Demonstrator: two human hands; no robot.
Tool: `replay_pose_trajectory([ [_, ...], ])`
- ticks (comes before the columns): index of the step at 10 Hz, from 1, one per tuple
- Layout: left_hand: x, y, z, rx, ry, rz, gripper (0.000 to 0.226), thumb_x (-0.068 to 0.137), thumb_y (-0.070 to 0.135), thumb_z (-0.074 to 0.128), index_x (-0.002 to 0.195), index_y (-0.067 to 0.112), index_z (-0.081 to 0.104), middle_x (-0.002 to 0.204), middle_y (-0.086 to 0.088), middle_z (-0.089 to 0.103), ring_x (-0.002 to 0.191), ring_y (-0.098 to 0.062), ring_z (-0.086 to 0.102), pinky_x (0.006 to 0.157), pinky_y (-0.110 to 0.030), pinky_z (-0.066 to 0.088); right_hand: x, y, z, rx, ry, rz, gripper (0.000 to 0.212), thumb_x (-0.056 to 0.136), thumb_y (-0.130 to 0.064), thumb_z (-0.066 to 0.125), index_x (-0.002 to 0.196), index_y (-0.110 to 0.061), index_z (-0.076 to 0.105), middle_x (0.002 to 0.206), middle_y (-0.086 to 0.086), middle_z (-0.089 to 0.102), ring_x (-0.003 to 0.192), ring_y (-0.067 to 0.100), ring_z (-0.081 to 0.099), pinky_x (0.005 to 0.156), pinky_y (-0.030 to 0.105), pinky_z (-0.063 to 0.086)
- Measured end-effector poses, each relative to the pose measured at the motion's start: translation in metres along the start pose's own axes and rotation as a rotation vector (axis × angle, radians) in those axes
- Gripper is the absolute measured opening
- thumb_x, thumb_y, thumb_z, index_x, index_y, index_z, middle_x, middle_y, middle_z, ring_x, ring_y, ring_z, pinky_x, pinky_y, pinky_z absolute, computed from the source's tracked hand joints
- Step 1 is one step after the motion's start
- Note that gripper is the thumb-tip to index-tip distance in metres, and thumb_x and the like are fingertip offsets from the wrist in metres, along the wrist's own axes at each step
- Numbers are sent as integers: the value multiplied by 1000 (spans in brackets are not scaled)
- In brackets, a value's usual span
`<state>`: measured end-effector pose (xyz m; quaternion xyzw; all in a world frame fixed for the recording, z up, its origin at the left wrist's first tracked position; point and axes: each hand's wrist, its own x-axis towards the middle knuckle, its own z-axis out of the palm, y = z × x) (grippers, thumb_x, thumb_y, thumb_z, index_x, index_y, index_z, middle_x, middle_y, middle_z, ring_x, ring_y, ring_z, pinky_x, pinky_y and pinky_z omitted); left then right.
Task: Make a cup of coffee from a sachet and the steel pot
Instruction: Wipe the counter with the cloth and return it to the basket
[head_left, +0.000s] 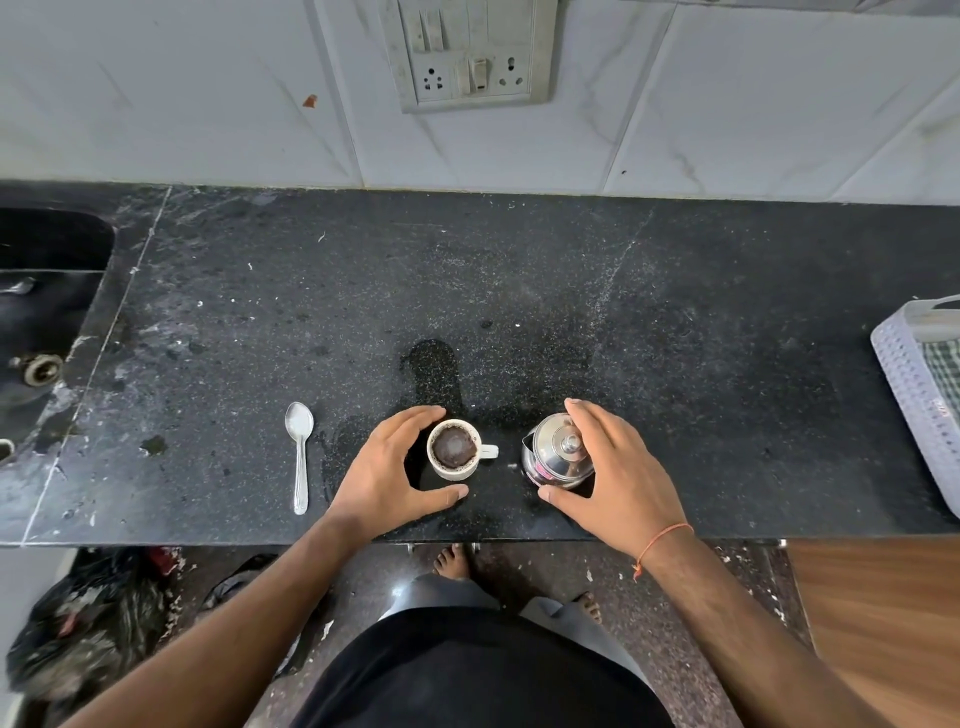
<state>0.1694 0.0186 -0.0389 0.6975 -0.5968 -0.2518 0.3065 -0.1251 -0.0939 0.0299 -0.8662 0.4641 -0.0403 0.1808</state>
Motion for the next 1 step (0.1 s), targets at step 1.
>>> replay_pose_trajectory([
  [1, 0, 5, -1, 31, 37, 46, 105, 70, 63, 95, 157, 23, 53, 159, 13, 52, 150, -9, 46, 126, -40, 39, -2, 0, 0, -8, 0, -9, 111, 79, -68, 79, 167, -27, 24, 167, -13, 33, 152, 13, 33, 113, 33, 47],
])
